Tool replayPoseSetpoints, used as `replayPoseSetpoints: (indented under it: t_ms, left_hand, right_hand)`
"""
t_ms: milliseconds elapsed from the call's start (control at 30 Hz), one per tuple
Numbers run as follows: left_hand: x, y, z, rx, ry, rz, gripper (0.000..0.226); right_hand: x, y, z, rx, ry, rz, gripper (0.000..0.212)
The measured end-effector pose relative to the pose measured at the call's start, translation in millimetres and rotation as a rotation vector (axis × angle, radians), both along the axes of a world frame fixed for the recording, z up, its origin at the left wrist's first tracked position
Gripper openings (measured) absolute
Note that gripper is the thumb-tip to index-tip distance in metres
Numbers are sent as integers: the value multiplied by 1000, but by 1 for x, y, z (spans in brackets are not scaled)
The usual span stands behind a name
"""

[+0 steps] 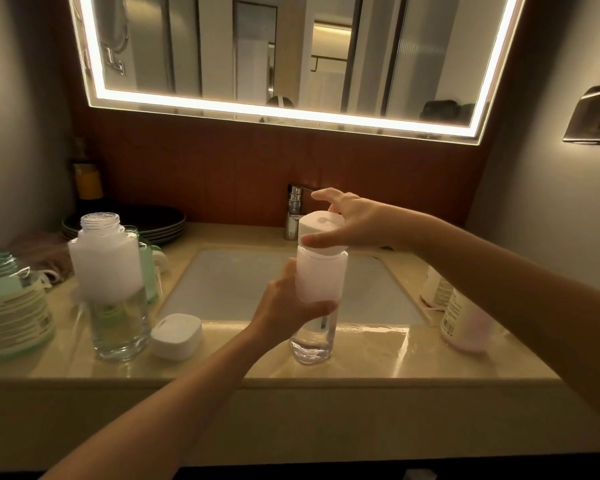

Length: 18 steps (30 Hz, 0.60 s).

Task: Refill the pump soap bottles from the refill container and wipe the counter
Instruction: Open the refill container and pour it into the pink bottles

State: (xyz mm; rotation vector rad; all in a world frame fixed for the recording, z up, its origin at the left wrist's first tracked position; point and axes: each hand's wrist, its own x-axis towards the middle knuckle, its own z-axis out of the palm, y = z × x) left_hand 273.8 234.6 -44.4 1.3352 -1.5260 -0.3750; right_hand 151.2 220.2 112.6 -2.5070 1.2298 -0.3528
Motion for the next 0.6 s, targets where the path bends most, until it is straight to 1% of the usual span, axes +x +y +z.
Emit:
replayPoseSetpoints:
  t_ms: [67, 133, 233, 300, 367, 433, 533, 600]
  left_hand:
    - [0, 0, 0, 2, 3, -2, 75]
    - [0, 1, 0, 1, 4, -7, 75]
    - [-1, 2, 1, 1, 4, -7, 75]
    - [-1, 2, 1, 5, 8, -5, 75]
    - [-2, 2, 2, 7, 11, -5, 75]
    - [-2, 2, 2, 3, 11, -3, 75]
    - [-2, 3, 3, -6, 4, 1, 74]
    - [-2, 3, 3, -7, -2, -1, 74]
  right_hand:
    - [3, 0, 0, -67, 16, -18, 83]
    - [3, 1, 0, -67, -2, 1, 78]
    - [0, 3, 4, 41, -23, 48, 73]
    - [-3, 4, 8, 133, -10, 67, 74]
    - [-4, 5, 12, 163, 17, 59, 77]
    - [-1, 7, 13, 103, 56, 35, 79]
    - [7, 10, 11, -86, 137, -57, 81]
    - [12, 11, 8, -208, 228, -108, 77]
